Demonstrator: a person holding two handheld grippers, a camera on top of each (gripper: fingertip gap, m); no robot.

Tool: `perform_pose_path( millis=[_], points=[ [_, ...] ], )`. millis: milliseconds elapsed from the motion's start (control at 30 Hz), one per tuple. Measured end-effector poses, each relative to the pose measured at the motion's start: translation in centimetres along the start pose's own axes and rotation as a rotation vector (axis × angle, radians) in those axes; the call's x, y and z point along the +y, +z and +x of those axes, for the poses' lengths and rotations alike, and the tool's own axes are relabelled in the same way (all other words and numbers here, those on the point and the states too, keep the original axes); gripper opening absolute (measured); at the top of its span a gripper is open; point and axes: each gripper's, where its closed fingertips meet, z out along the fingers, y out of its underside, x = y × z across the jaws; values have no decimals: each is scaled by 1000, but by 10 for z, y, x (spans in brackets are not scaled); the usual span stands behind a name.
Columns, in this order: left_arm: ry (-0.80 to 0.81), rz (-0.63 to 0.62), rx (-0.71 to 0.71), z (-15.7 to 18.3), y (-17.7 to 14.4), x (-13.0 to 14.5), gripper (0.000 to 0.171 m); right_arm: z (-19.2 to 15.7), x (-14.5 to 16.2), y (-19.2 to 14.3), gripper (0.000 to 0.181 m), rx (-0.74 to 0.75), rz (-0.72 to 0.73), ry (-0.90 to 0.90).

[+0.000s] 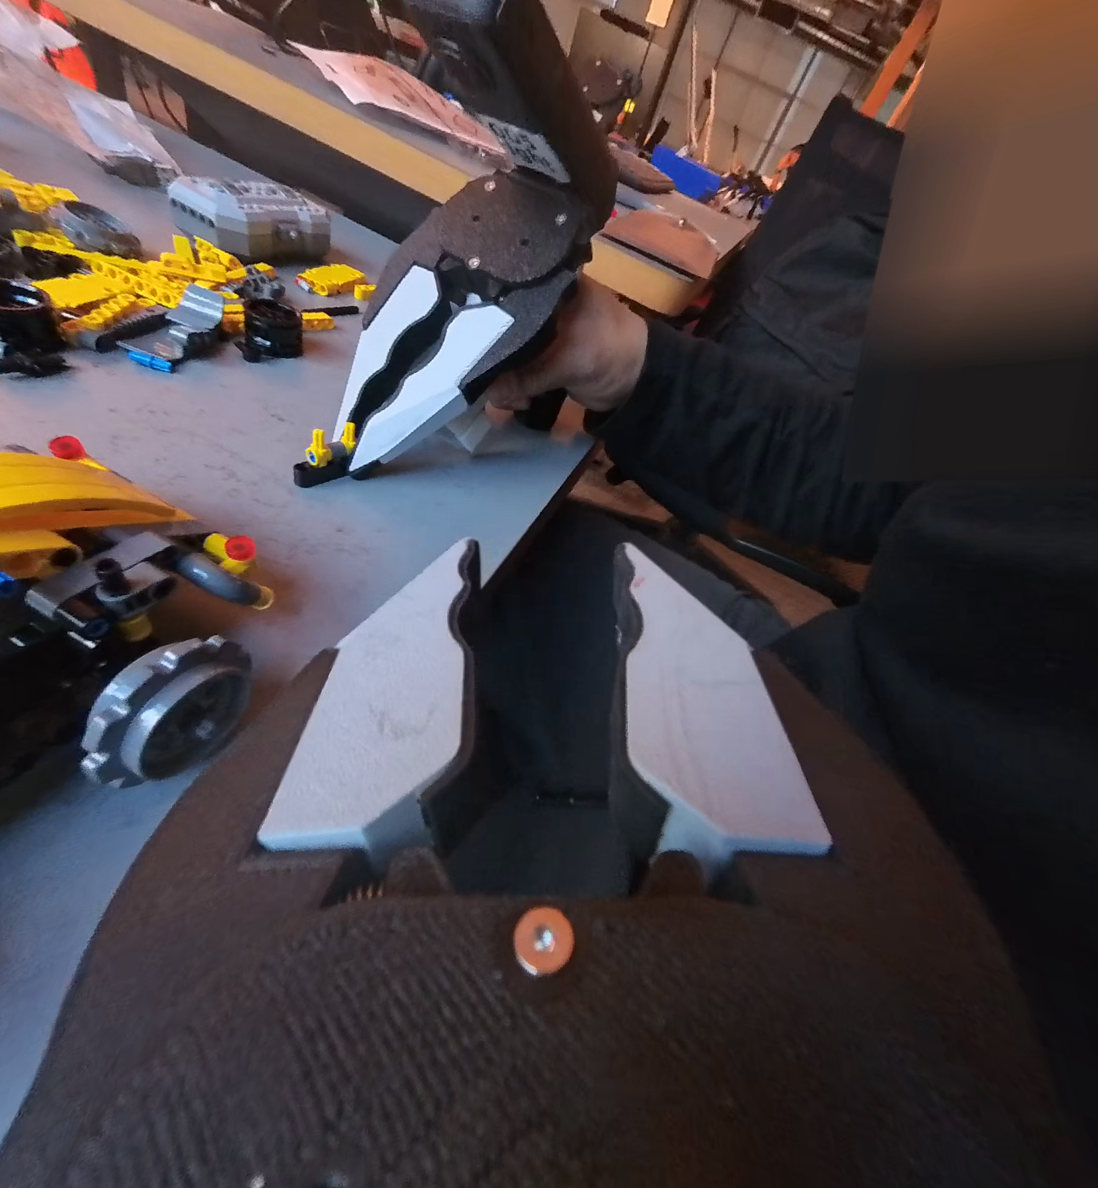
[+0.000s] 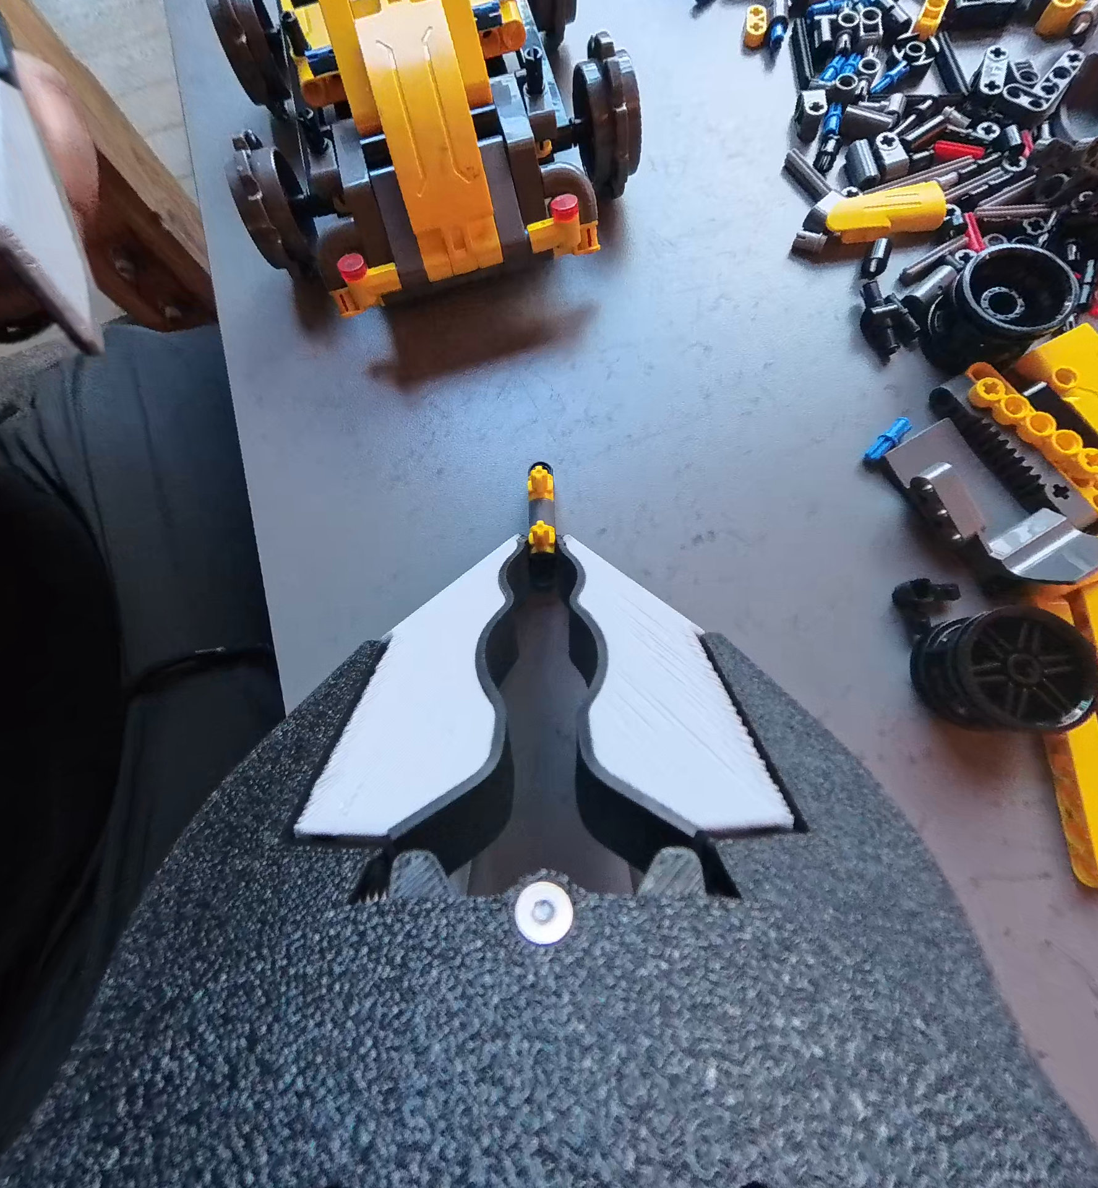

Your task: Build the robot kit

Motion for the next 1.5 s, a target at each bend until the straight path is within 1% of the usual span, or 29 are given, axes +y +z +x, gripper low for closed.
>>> perform_pose_path(
  millis=[67,133,200,300,367,467,567,633,700,833,933,1000,1133,1267,1333,1500],
  points=[
    [-7,-1,-19,-3,-4,-3,41,0,0,0,7,-2,0,2],
    [-14,24,-54,-10,-13,-11,43,0,0,0,7,-1,0,1],
    [4,41,-152,-27,-30,-20,45,0,0,0,7,4,1,-5],
    [-9,43,-343,-62,-68,-30,51,0,0,0,6,6,1,-8],
    [-51,25,-481,-88,-96,-28,54,0,0,0,6,2,1,-3],
    [-95,5,-566,-113,-121,-20,62,0,0,0,7,-1,1,0],
    [-149,-64,-557,-131,-123,-2,65,0,0,0,6,2,1,-3],
    [-187,-98,-483,-129,-114,7,60,0,0,-1,7,4,1,-6],
    [-174,-102,-468,-127,-107,7,60,0,0,-1,7,12,4,-9],
    [-173,-106,-396,-108,-89,10,58,5,-3,-5,7,43,29,1],
    [-182,-113,-330,-89,-75,18,60,11,-4,-10,7,76,55,16],
    [-151,-140,-322,-81,-72,23,60,18,-3,-14,6,99,66,37],
    [-65,-161,-332,-72,-69,26,64,25,0,-21,7,106,82,84],
    [-14,-172,-338,-74,-69,26,63,28,7,-16,7,112,27,94],
    [-27,-161,-318,-73,-69,24,63,27,8,-13,7,106,10,91],
    [-66,-138,-251,-66,-64,24,63,32,5,-16,7,95,36,142]
  ],
)
